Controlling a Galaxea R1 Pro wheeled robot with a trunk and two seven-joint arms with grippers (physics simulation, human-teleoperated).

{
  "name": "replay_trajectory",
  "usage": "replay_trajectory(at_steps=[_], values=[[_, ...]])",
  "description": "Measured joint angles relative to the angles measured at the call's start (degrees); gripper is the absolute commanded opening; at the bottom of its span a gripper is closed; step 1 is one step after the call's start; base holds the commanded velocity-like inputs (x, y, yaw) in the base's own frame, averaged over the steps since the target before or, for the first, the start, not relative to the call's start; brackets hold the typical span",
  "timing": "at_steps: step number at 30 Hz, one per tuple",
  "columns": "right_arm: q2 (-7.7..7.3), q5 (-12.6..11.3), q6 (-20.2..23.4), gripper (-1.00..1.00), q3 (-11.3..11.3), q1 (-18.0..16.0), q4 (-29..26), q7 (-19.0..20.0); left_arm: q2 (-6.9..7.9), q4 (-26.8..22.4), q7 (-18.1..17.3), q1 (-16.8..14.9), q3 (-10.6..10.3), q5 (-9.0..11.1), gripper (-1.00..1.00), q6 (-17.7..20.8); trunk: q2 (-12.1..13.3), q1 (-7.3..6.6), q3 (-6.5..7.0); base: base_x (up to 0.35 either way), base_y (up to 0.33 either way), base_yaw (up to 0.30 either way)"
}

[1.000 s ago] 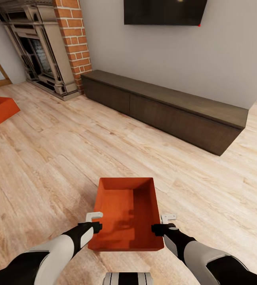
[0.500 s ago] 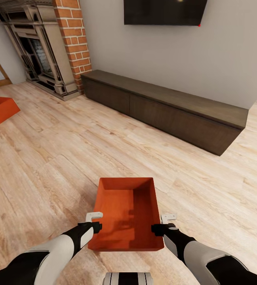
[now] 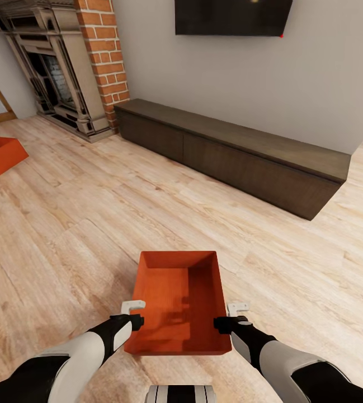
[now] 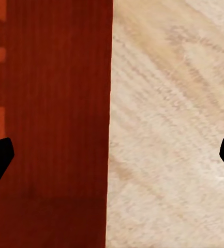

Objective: Move the two storage containers from the living room to the garage. In the garage, place one container on the floor and stack the other container on top of it (either order is fine).

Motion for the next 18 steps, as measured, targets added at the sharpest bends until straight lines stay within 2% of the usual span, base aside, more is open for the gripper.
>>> replay_trajectory(at_steps=[2, 7, 18], values=[[0.0, 0.0, 0.0, 1.0, 0.0, 0.0, 0.0, 0.0, 0.01, 0.0, 0.0, 0.0, 0.0, 0.0, 1.0, 0.0, 0.0, 0.0, 0.0, 0.0, 0.0, 0.0], [0.0, 0.0, 0.0, 1.0, 0.0, 0.0, 0.0, 0.0, 0.01, 0.0, 0.0, 0.0, 0.0, 0.0, 1.0, -0.2, -2.0, 1.09, -0.89, 0.0, 0.0, 0.0], [-0.02, -0.1, 0.0, 1.0, 0.0, 0.0, 0.0, 0.0, 0.03, 0.0, 0.1, 0.0, 0.1, 0.0, 1.0, -0.3, -2.0, 1.1, -0.9, 0.0, 0.0, 0.0]])
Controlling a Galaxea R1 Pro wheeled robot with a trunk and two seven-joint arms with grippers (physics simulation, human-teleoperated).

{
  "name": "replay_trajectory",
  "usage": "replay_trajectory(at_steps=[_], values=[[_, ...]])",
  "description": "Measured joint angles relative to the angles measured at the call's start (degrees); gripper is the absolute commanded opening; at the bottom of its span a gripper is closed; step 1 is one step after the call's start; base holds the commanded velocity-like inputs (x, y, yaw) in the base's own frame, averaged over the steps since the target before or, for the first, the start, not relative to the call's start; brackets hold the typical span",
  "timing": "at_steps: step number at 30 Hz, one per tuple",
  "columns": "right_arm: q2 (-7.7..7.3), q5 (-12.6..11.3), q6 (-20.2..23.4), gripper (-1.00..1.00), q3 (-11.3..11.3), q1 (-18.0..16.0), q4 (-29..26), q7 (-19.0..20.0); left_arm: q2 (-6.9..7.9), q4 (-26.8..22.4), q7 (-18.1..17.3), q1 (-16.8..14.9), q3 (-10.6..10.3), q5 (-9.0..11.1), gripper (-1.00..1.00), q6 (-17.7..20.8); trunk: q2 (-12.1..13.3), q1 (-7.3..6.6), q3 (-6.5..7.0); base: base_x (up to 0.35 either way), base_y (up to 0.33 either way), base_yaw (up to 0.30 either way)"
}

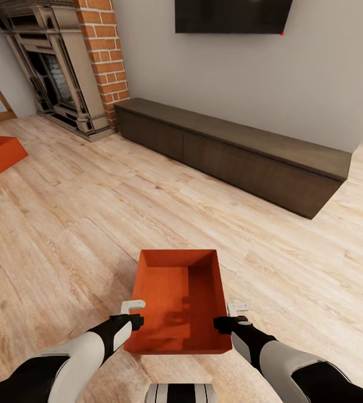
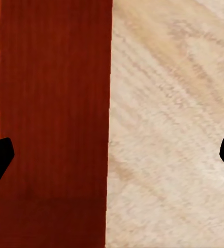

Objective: Move the two storage containers from the living room to the garage. In the garage, place one container on the floor and stack the other container on top of it (either order is fine).

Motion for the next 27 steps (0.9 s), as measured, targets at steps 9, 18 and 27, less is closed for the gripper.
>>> replay_trajectory(at_steps=[9, 18, 27], values=[[-0.04, 0.0, 0.1, 1.0, 0.0, 0.0, 0.0, 0.0, 0.0, 0.0, 0.0, 0.0, 0.0, 0.0, 1.0, 0.0, 0.0, 0.0, 0.0, 0.0, 0.0, 0.0], [-0.04, 0.0, 0.1, 1.0, 0.0, 0.0, 0.0, 0.0, -0.02, 0.0, 0.0, 0.0, 0.1, 0.0, 1.0, -0.1, 0.0, 0.0, 0.0, 0.0, 0.0, 0.0], [0.06, 0.0, 0.6, -1.0, 0.0, 0.0, 0.0, 0.1, -0.05, -0.1, 0.0, 0.0, 0.1, 0.0, -1.0, 0.0, 0.0, 0.0, 0.0, 0.0, 0.0, 0.0]])
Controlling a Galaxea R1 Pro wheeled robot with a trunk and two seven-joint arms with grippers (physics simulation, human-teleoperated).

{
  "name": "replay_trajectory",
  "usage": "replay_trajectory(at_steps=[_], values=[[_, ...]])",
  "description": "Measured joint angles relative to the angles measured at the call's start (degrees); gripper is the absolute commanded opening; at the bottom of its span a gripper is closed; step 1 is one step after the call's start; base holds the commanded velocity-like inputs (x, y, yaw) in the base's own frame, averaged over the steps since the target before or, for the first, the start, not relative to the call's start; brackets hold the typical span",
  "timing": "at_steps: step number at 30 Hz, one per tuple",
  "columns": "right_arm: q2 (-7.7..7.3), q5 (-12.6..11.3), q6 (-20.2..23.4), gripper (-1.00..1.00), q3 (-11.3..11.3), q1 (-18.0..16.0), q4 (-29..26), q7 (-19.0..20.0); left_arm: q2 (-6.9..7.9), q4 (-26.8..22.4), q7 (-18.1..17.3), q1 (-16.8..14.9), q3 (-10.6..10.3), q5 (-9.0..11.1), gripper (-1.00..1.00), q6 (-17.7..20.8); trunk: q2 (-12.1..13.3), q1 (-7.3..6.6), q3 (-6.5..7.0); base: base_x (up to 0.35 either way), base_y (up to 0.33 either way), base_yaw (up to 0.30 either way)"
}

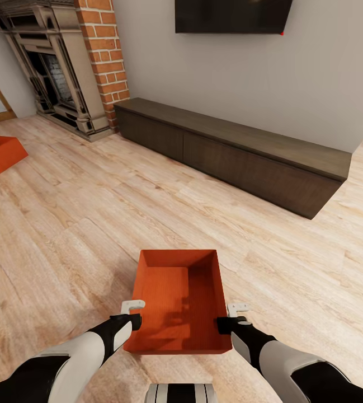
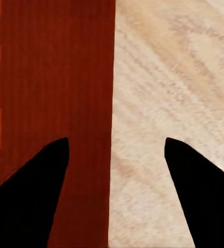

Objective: Move the two storage containers from the living room to the garage. In the garage, place one container on the floor and stack the other container on top of it (either order is fine).

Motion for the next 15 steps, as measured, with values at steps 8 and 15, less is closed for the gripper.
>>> replay_trajectory(at_steps=[8, 15], values=[[-0.04, 0.0, 0.1, -1.0, -0.3, 0.0, 0.0, 0.3, -0.58, 0.0, 1.0, 0.0, 0.5, 0.6, -1.0, 0.0, 0.0, 0.0, 0.0, 0.0, 0.0, 0.0], [-0.08, 0.0, 0.1, -1.0, -0.3, 0.0, -0.1, 0.3, -0.65, 0.0, 1.1, 0.0, 0.5, 0.6, -1.0, 0.2, 0.0, 0.0, 0.0, 0.0, 0.0, 0.0]])
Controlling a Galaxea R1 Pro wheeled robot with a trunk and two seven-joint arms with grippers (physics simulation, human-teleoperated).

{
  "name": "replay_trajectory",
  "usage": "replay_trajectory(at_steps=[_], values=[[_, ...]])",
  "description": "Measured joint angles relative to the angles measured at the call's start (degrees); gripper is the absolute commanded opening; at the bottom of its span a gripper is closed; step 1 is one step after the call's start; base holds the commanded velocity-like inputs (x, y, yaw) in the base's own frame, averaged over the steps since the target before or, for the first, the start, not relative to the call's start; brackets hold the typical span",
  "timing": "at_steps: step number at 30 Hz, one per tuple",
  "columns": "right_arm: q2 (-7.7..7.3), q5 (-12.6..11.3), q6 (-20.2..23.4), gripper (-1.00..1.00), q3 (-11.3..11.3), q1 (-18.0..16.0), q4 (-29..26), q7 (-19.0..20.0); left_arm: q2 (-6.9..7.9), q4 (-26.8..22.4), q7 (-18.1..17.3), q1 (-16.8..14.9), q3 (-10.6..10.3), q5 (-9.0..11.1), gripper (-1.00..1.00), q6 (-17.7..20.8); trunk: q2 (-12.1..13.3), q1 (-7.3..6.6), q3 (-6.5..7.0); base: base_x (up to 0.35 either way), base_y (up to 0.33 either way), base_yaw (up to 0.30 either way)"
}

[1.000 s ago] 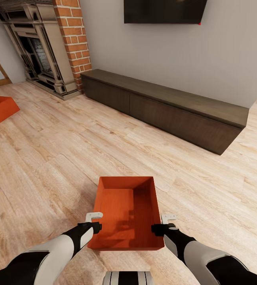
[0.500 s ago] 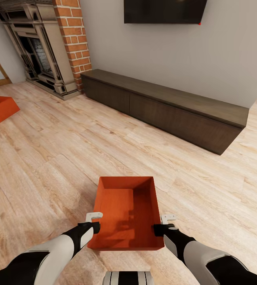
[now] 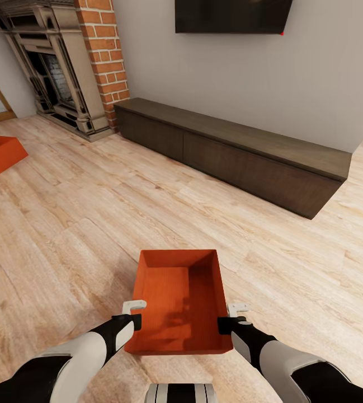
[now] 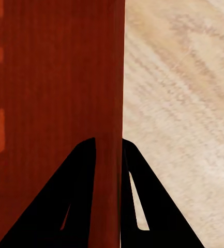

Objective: Move the two storage containers from the living room to the garage. In the garage, place one container on the floor and stack the other container on top of it (either order is fine).

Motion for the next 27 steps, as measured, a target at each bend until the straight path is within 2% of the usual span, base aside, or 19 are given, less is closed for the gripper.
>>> replay_trajectory(at_steps=[5, 27], values=[[0.0, 0.0, 0.0, -1.0, 0.0, 0.0, 0.0, 0.0, -0.08, 0.0, 0.3, 0.0, 0.0, 0.0, -1.0, 0.0, 0.0, 0.0, 0.0, 0.0, 0.0, 0.0], [0.33, -0.2, -0.2, -1.0, -0.1, 0.0, 0.1, -0.4, 0.05, -0.1, 0.6, 0.0, 0.1, -0.3, -1.0, -0.2, 8.8, -4.83, 3.94, 0.0, 0.0, 0.0]])
